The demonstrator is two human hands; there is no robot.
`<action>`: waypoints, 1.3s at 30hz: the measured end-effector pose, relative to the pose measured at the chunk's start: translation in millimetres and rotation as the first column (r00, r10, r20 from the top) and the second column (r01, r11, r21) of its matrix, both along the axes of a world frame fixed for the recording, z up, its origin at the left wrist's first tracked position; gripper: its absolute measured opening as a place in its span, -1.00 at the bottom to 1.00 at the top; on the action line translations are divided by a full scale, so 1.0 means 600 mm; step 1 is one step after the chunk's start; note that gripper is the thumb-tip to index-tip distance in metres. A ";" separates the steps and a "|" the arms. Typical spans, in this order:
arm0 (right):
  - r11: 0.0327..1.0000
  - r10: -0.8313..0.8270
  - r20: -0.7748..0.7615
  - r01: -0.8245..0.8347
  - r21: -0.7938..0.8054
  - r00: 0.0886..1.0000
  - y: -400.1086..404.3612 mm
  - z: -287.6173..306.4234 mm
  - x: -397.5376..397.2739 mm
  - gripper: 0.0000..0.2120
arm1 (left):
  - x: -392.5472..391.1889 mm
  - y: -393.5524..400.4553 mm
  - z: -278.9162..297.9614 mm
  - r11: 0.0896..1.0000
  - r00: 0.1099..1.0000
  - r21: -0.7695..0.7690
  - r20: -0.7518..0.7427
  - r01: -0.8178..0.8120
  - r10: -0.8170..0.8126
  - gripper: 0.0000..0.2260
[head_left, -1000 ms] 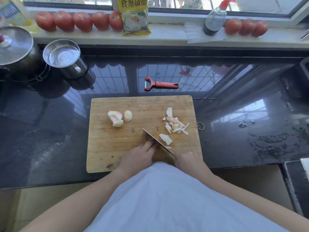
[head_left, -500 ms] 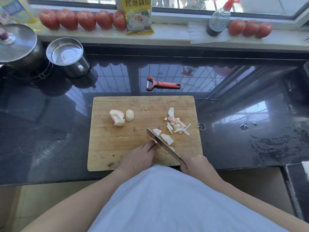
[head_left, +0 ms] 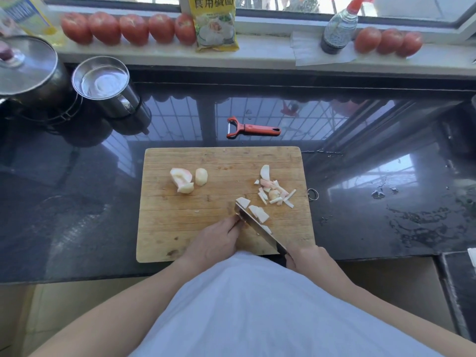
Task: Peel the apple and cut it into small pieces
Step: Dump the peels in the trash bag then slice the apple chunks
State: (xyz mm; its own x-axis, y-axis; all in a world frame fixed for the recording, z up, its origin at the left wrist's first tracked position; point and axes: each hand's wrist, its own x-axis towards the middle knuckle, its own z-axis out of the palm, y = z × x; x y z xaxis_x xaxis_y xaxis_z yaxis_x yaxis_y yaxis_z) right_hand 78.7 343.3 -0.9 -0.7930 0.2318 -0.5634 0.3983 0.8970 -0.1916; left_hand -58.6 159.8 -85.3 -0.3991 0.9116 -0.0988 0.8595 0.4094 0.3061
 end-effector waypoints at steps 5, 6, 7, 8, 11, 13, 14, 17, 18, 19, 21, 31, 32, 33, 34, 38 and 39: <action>0.998 0.050 0.048 -0.051 0.019 0.998 -0.019 -0.064 -0.042 -0.73 | -0.004 -0.002 -0.011 0.992 0.995 -0.123 0.094 0.042 -0.030 -0.45; 0.999 0.045 0.039 -0.045 0.007 0.998 -0.020 -0.066 -0.046 -0.72 | -0.004 -0.004 -0.018 0.990 0.991 -0.134 0.131 0.042 -0.024 -0.44; 0.999 0.033 0.013 -0.033 -0.008 0.999 -0.021 -0.060 -0.049 -0.69 | -0.005 -0.006 -0.022 0.989 0.988 -0.143 0.153 0.040 -0.018 -0.44; 1.000 0.020 -0.004 -0.020 -0.014 1.000 -0.023 -0.055 -0.046 -0.70 | -0.004 -0.007 -0.023 0.989 0.987 -0.146 0.161 0.038 -0.014 -0.44; 0.998 -0.060 -0.018 0.060 -0.030 0.998 -0.010 -0.036 -0.027 -0.89 | -0.004 -0.003 -0.021 0.995 0.993 -0.097 0.113 0.036 -0.025 -0.45; 0.993 -0.117 -0.081 0.119 0.019 0.990 0.013 -0.037 -0.023 -0.85 | -0.006 -0.001 -0.011 0.997 0.996 -0.074 0.079 0.036 -0.030 -0.50; 0.992 -0.121 -0.122 0.125 0.030 0.985 0.025 -0.039 -0.022 -0.82 | -0.006 -0.002 -0.012 0.998 0.998 -0.056 0.055 0.042 -0.039 -0.53; 0.988 -0.155 -0.218 0.150 -0.038 0.964 0.045 -0.037 -0.027 -0.67 | 0.000 -0.002 -0.009 0.998 0.999 -0.051 0.040 0.030 -0.028 -0.43; 0.985 -0.169 -0.242 0.157 -0.068 0.955 0.045 -0.033 -0.030 -0.61 | 0.002 -0.003 -0.009 0.999 0.999 -0.040 0.032 0.018 -0.017 -0.40; 0.983 -0.178 -0.251 0.158 -0.096 0.951 0.040 -0.028 -0.032 -0.58 | 0.003 -0.004 -0.009 0.999 1.000 -0.035 0.030 0.012 -0.011 -0.38; 0.982 -0.167 -0.222 0.143 -0.120 0.961 0.023 -0.028 -0.030 -0.60 | 0.006 -0.005 -0.011 0.999 1.000 -0.042 0.018 0.004 -0.003 -0.36; 0.991 -0.095 -0.114 0.083 -0.108 0.989 -0.002 -0.029 -0.022 -0.86 | 0.003 -0.005 -0.009 0.997 1.000 -0.071 0.011 0.014 -0.013 -0.29; 0.994 -0.079 -0.100 0.070 -0.088 0.992 0.000 -0.025 -0.018 -0.87 | 0.003 -0.004 -0.008 0.997 1.000 -0.069 0.014 0.017 -0.016 -0.30; 0.996 -0.065 -0.067 0.061 -0.059 0.996 0.002 -0.020 -0.014 -0.86 | 0.003 -0.004 -0.005 0.998 1.000 -0.066 0.015 0.020 -0.019 -0.30; 0.998 -0.055 -0.021 0.054 -0.024 0.998 0.003 -0.015 -0.009 -0.84 | 0.002 -0.004 -0.004 0.998 1.000 -0.058 0.012 0.022 -0.021 -0.30; 0.998 -0.045 0.114 0.039 0.059 0.993 -0.002 -0.005 -0.007 -0.77 | -0.002 -0.004 -0.003 0.999 0.999 -0.020 -0.019 0.036 -0.036 -0.29; 0.998 -0.036 0.137 0.029 0.058 0.990 -0.006 -0.008 -0.015 -0.76 | -0.002 -0.004 -0.004 0.999 0.999 -0.019 -0.028 0.044 -0.045 -0.29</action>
State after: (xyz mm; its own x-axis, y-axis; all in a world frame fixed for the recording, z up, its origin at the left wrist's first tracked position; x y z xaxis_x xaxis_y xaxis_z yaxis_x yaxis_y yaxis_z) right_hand 69.4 339.7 -5.9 -0.6999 0.2905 -0.6525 0.4466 0.8909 -0.0824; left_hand -60.1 157.3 -87.6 -0.3610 0.9266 -0.1051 0.8851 0.3759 0.2743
